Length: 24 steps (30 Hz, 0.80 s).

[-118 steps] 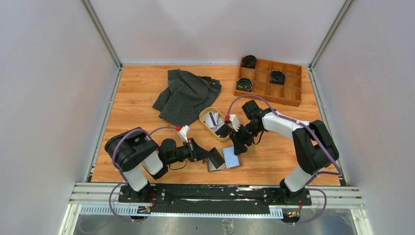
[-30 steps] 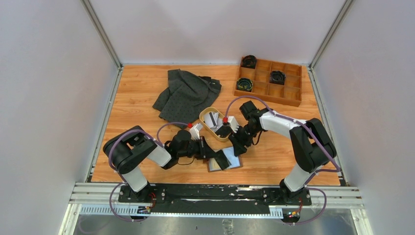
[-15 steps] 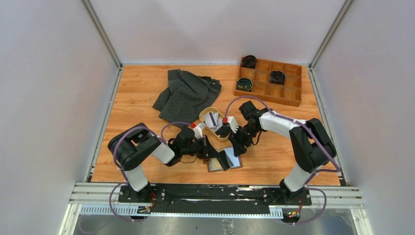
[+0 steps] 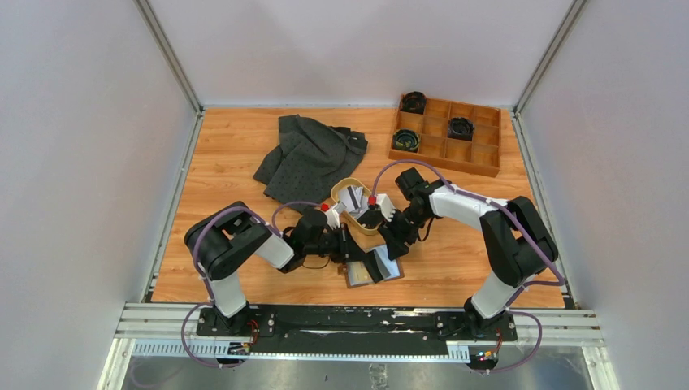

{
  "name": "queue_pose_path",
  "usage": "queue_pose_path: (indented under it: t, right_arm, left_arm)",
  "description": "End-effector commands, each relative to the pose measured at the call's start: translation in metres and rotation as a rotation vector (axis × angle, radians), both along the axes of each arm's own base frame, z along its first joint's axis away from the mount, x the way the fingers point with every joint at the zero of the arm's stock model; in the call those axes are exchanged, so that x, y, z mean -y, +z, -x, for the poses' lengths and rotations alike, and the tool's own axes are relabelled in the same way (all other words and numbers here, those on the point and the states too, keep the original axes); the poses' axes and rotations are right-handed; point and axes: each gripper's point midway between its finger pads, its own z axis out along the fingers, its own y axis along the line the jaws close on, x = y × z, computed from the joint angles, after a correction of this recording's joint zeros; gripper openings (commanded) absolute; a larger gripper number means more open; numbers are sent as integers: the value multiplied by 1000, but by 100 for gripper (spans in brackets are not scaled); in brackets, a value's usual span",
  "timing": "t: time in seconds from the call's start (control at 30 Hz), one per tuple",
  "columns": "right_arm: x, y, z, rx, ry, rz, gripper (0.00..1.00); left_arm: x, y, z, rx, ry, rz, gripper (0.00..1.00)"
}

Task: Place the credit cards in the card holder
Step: Insert the credit card into the card holder.

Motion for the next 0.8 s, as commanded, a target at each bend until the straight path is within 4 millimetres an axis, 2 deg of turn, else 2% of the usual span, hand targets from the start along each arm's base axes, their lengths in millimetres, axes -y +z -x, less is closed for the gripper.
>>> queue_pose_path:
  t: [0.0,0.43,0.77]
  right_arm:
    - [-6,3,6,-11,38,1,57]
    - [-9,7,9,-10,55,-10,60]
    - [-1,14,-1,61,46,23,75]
  left_arm:
    - [-19,-44,20,-107,-14,-153,0]
    - [-13,-37,7,-77,17,-143,0]
    - [-12,-37,2,-64,30,-145,12]
